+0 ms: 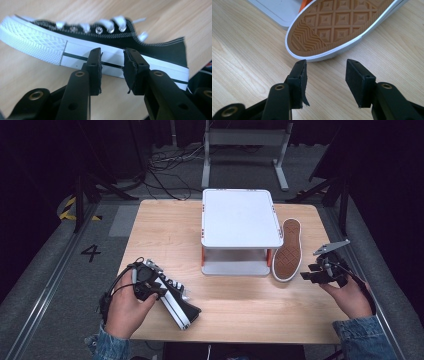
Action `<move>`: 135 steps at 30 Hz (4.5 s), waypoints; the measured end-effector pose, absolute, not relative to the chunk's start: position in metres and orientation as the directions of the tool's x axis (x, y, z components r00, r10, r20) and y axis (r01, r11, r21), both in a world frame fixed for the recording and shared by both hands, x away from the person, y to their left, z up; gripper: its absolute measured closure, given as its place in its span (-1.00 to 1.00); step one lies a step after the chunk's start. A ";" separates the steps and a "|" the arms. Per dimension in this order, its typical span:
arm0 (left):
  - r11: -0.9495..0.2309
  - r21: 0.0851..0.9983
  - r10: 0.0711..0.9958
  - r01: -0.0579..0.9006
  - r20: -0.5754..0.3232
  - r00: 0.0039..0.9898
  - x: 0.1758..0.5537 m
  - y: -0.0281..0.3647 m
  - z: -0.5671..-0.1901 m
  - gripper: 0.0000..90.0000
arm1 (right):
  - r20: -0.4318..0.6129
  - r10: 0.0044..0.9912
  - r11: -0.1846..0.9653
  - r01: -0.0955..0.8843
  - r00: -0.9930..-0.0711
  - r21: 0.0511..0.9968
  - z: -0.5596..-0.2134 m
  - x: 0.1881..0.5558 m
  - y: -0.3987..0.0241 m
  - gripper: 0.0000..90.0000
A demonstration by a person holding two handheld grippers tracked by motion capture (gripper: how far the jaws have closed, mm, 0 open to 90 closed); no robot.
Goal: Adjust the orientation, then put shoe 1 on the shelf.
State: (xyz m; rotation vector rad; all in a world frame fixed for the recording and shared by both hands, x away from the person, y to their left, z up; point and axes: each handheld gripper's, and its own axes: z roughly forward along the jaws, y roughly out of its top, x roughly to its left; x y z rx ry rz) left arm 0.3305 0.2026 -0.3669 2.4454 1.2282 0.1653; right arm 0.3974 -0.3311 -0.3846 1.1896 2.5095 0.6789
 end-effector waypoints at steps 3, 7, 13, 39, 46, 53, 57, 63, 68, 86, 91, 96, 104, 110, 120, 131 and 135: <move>-0.507 0.361 0.814 0.783 -0.097 0.572 0.323 0.217 -0.369 0.54 | -0.052 0.773 0.559 0.641 -0.632 0.525 -0.385 0.401 -0.326 0.16; -0.486 0.261 0.845 0.834 -0.104 0.524 0.315 0.231 -0.376 0.52 | -0.060 0.758 0.577 0.626 -0.649 0.524 -0.383 0.407 -0.318 0.16; -0.449 0.165 0.867 0.878 -0.158 0.473 0.316 0.246 -0.404 0.37 | -0.069 0.746 0.593 0.614 -0.662 0.522 -0.383 0.412 -0.311 0.15; -0.558 0.179 0.827 0.810 0.033 0.562 0.333 0.204 -0.403 -0.59 | -0.078 0.750 0.590 0.612 -0.657 0.526 -0.383 0.403 -0.317 0.04; -0.568 0.167 0.822 0.806 0.079 0.563 0.345 0.208 -0.406 -0.08 | -0.086 0.748 0.597 0.612 -0.658 0.519 -0.386 0.400 -0.317 0.02; -0.600 0.221 0.796 0.769 0.072 0.601 0.347 0.211 -0.388 0.67 | -0.088 0.760 0.589 0.625 -0.644 0.513 -0.388 0.395 -0.323 0.01; -0.617 0.245 0.780 0.748 0.064 0.623 0.352 0.209 -0.382 0.68 | -0.086 0.768 0.581 0.635 -0.634 0.509 -0.389 0.391 -0.328 0.00; -0.627 0.323 0.760 0.709 0.056 0.648 0.355 0.206 -0.366 0.70 | -0.091 0.784 0.564 0.642 -0.615 0.519 -0.389 0.386 -0.335 0.00; -0.652 0.362 0.733 0.666 0.074 0.677 0.364 0.199 -0.346 0.70 | -0.090 0.791 0.554 0.647 -0.605 0.523 -0.388 0.383 -0.338 -0.01; -0.742 0.393 0.623 0.543 0.107 0.775 0.404 0.163 -0.281 0.70 | -0.093 0.807 0.537 0.658 -0.583 0.528 -0.388 0.374 -0.347 -0.01; -0.768 0.388 0.596 0.509 0.145 0.789 0.412 0.154 -0.257 0.70 | -0.092 0.807 0.537 0.659 -0.584 0.527 -0.389 0.372 -0.346 -0.01; -0.792 0.397 0.561 0.463 0.177 0.809 0.424 0.147 -0.238 0.70 | -0.095 0.806 0.541 0.661 -0.585 0.520 -0.392 0.369 -0.344 -0.01; -0.811 0.407 0.525 0.421 0.187 0.830 0.441 0.134 -0.217 0.69 | -0.098 0.806 0.544 0.664 -0.584 0.513 -0.394 0.366 -0.343 -0.01; -0.826 0.414 0.489 0.383 0.187 0.852 0.454 0.119 -0.204 0.69 | -0.097 0.810 0.538 0.668 -0.578 0.513 -0.393 0.363 -0.345 -0.01; -0.873 0.405 0.387 0.273 0.235 0.892 0.486 0.079 -0.187 0.69 | -0.100 0.821 0.528 0.680 -0.563 0.509 -0.394 0.355 -0.352 -0.01; -0.894 0.404 0.304 0.194 0.229 0.925 0.525 0.046 -0.191 0.69 | -0.104 0.839 0.505 0.692 -0.534 0.515 -0.392 0.346 -0.364 -0.01; -0.906 0.387 0.276 0.170 0.239 0.931 0.536 0.036 -0.192 0.69 | -0.099 0.845 0.494 0.696 -0.526 0.521 -0.391 0.344 -0.368 -0.01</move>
